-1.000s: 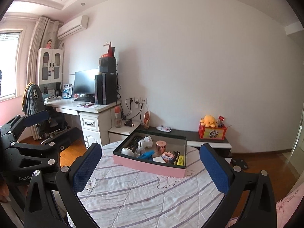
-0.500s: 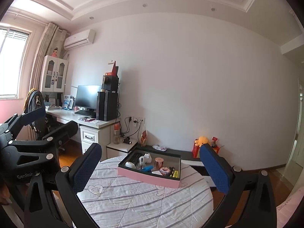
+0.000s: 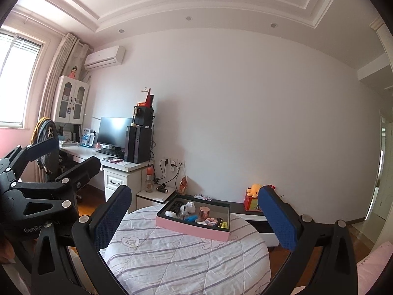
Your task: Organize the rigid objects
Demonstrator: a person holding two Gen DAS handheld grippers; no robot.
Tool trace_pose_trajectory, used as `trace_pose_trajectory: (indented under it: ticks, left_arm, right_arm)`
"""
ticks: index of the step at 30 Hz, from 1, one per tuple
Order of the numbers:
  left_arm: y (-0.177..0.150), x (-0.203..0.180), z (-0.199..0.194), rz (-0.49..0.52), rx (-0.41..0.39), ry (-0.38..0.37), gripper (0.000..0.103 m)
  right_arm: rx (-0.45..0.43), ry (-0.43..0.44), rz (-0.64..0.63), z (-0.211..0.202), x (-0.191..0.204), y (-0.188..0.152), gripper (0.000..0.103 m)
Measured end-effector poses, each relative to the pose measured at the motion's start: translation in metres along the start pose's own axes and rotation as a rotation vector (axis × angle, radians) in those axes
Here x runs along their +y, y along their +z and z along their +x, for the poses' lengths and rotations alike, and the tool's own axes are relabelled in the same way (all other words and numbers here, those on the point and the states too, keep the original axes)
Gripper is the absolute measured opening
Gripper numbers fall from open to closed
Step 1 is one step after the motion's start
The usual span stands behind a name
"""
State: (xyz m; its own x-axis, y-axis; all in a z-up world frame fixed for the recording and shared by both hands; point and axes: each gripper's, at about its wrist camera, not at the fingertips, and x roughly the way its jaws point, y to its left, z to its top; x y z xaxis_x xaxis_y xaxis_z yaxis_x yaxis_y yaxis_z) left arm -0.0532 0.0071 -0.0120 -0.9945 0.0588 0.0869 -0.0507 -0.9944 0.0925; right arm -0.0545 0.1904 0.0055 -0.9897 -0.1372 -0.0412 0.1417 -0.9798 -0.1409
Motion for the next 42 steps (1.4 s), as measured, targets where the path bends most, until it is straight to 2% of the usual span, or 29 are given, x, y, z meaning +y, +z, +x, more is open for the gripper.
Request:
trace_pose_trajectory:
  ticks: [7, 29, 42]
  left_arm:
    - [0.0009, -0.002, -0.0086, 0.01, -0.018, -0.002, 0.103]
    - [-0.0024, -0.007, -0.0016, 0.006, 0.003, -0.009, 0.103]
    - [-0.0008, -0.0025, -0.0072, 0.005, -0.023, -0.004, 0.103]
  right_arm:
    - [-0.021, -0.009, -0.002, -0.0119, 0.0006, 0.0, 0.103]
    - [-0.008, -0.004, 0.008, -0.0106, 0.0018, -0.0012, 0.103]
    - [-0.005, -0.007, 0.006, -0.0125, 0.0045, -0.0002, 0.103]
